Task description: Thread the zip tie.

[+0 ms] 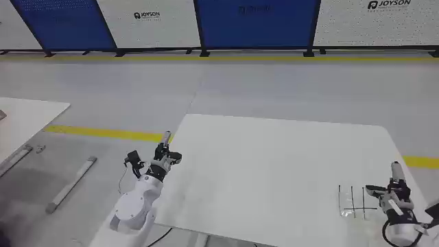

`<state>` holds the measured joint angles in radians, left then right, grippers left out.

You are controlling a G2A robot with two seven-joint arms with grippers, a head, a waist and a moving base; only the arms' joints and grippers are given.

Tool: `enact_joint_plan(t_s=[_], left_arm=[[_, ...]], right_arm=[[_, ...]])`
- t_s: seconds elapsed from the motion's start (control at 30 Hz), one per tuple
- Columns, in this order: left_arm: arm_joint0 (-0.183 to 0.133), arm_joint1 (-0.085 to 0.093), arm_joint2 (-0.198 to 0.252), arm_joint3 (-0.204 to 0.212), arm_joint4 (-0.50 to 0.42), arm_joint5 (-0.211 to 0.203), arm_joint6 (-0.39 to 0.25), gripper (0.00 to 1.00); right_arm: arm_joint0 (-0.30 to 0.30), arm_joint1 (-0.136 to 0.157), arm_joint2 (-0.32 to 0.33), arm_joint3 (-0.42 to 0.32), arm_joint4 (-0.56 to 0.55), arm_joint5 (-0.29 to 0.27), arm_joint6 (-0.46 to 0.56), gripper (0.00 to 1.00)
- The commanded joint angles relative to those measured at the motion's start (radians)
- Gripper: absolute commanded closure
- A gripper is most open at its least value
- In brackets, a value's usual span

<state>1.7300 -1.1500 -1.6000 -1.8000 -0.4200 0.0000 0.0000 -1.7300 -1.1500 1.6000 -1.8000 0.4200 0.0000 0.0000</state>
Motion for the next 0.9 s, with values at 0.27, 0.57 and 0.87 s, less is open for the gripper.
enact_joint_plan(t_s=[0.27,0.57,0.87], left_arm=[[0.0,0.0,0.0,0.0,0.0,0.0,0.0,0.0],[0.0,0.0,0.0,0.0,0.0,0.0,0.0,0.0],[0.0,0.0,0.0,0.0,0.0,0.0,0.0,0.0]], right_arm=[[0.007,0.005,0.028,-0.004,-0.046,-0.012,0.073,0.0],[0.057,0.049,0.141,0.001,-0.167,0.029,0.614,0.0],[0.077,0.055,0.146,0.015,-0.185,0.041,0.678,0.0]])
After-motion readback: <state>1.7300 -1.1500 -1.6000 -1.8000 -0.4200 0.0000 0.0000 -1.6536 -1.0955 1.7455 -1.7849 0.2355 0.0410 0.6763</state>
